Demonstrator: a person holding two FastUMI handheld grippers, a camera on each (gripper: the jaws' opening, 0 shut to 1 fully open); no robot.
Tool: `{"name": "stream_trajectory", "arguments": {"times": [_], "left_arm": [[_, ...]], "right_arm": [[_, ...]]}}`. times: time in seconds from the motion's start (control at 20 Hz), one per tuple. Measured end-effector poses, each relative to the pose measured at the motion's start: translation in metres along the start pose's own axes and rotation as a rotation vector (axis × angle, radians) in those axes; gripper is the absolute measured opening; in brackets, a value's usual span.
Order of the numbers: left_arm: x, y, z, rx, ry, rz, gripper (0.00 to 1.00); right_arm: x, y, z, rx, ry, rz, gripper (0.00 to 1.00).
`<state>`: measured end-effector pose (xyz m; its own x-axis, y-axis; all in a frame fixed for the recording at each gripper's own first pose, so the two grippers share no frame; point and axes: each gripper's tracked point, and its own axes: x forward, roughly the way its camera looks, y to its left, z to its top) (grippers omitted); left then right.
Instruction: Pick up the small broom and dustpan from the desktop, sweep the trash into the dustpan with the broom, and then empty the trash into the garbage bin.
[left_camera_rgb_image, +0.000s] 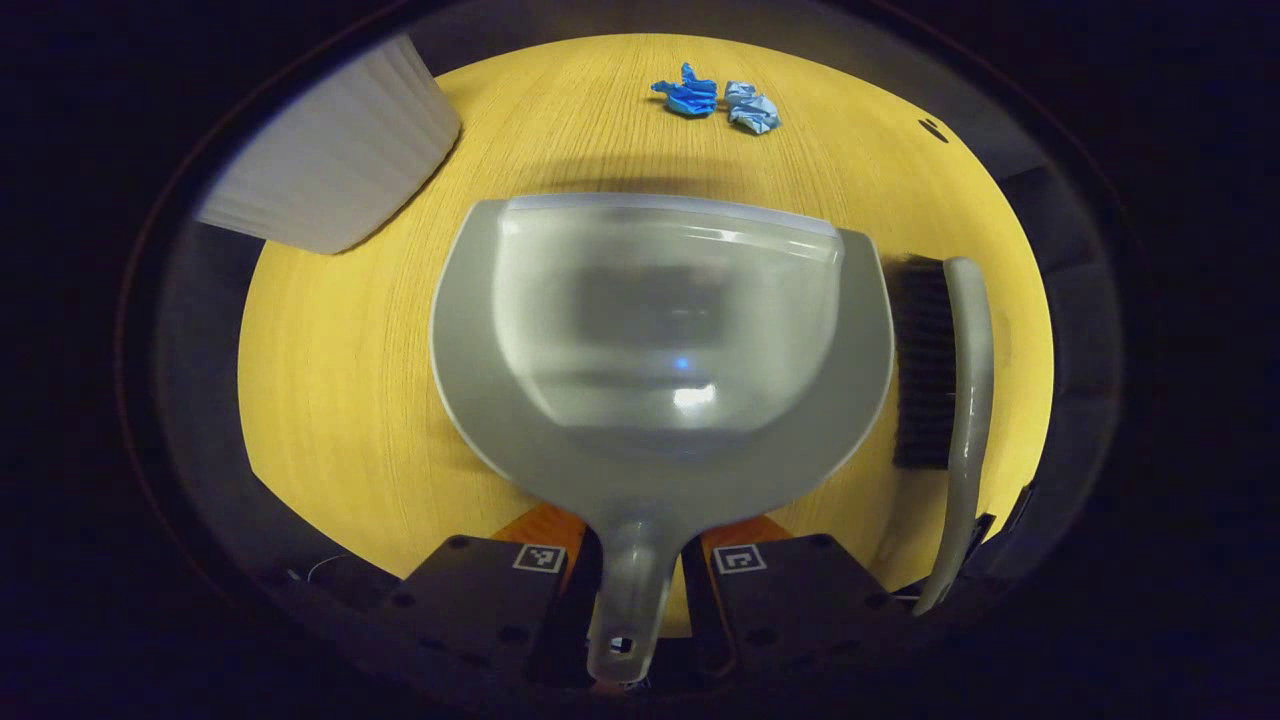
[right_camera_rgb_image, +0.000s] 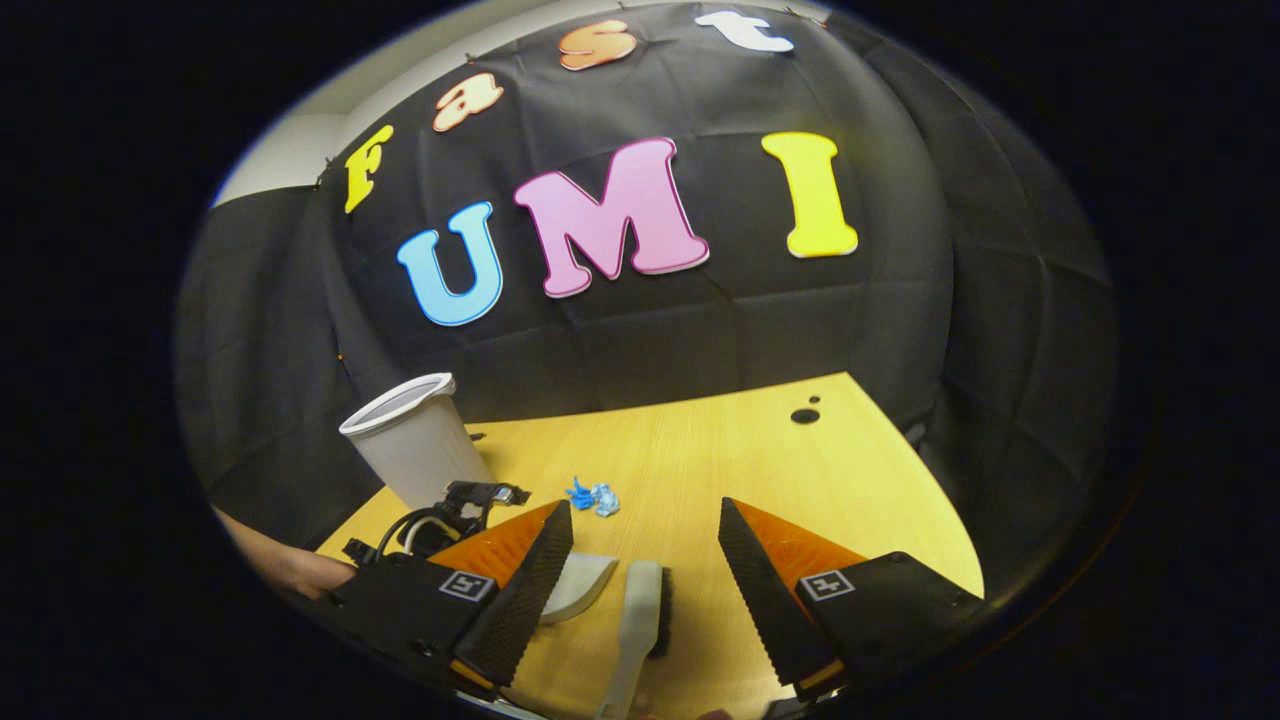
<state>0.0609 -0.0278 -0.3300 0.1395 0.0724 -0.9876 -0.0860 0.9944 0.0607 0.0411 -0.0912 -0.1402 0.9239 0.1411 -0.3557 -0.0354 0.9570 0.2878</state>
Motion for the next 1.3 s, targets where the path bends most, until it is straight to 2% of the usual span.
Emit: {"name": "stream_trajectory", "arguments": {"times": [0.1,0.15,0.2,0.25,0.3,0.35,0.5,0.55,0.6,0.65,0.7,0.85,0.95,1.0,1.05,1.2,1.3], "left_arm": [[0.0,0.001,0.001,0.029,-0.007,-0.003,0.32],[0.001,0.001,0.0,0.025,-0.005,-0.009,0.31],[0.0,0.003,-0.003,0.019,0.002,-0.014,0.3],[0.0,0.005,-0.005,0.021,-0.005,-0.018,0.29],[0.002,0.007,-0.006,0.025,-0.017,-0.025,0.29],[0.003,0.01,-0.008,0.033,-0.025,-0.028,0.29],[0.004,0.019,-0.013,0.024,-0.056,-0.058,0.29],[0.002,0.02,-0.016,0.025,-0.065,-0.07,0.29],[0.002,0.021,-0.017,0.033,-0.071,-0.076,0.29],[0.003,0.022,-0.017,0.054,-0.073,-0.075,0.29],[0.004,0.023,-0.017,0.079,-0.082,-0.07,0.29],[0.005,0.023,-0.017,0.105,-0.11,-0.072,0.29],[0.005,0.023,-0.017,0.106,-0.115,-0.089,0.29],[0.005,0.023,-0.017,0.113,-0.115,-0.097,0.29],[0.004,0.024,-0.019,0.117,-0.114,-0.104,0.29],[0.004,0.024,-0.019,0.125,-0.102,-0.112,0.29],[0.004,0.024,-0.018,0.124,-0.099,-0.116,0.29]], "right_arm": [[0.003,0.006,-0.012,0.029,0.05,0.005,0.95],[0.005,0.007,-0.017,0.03,0.074,-0.001,0.9],[0.01,0.008,-0.028,0.025,0.117,-0.011,0.95],[0.013,0.004,-0.043,0.019,0.171,-0.037,0.95],[0.017,0.002,-0.057,0.007,0.223,-0.055,0.9],[0.022,0.0,-0.067,-0.015,0.261,-0.08,0.95],[0.021,0.004,-0.107,-0.042,0.42,-0.117,0.95],[0.018,0.008,-0.123,-0.028,0.489,-0.123,0.91],[0.016,0.013,-0.139,-0.01,0.546,-0.127,0.95],[0.013,0.016,-0.153,0.0,0.603,-0.14,0.92],[0.012,0.013,-0.169,-0.003,0.659,-0.157,0.95],[0.009,-0.004,-0.207,-0.066,0.803,-0.237,0.96],[0.006,-0.012,-0.219,-0.122,0.851,-0.276,0.96],[0.008,-0.01,-0.22,-0.121,0.856,-0.275,0.92],[0.009,-0.011,-0.224,-0.118,0.874,-0.284,0.96],[0.016,-0.019,-0.239,-0.156,0.975,-0.3,0.97],[0.025,-0.018,-0.24,-0.156,0.983,-0.295,0.96]]}}
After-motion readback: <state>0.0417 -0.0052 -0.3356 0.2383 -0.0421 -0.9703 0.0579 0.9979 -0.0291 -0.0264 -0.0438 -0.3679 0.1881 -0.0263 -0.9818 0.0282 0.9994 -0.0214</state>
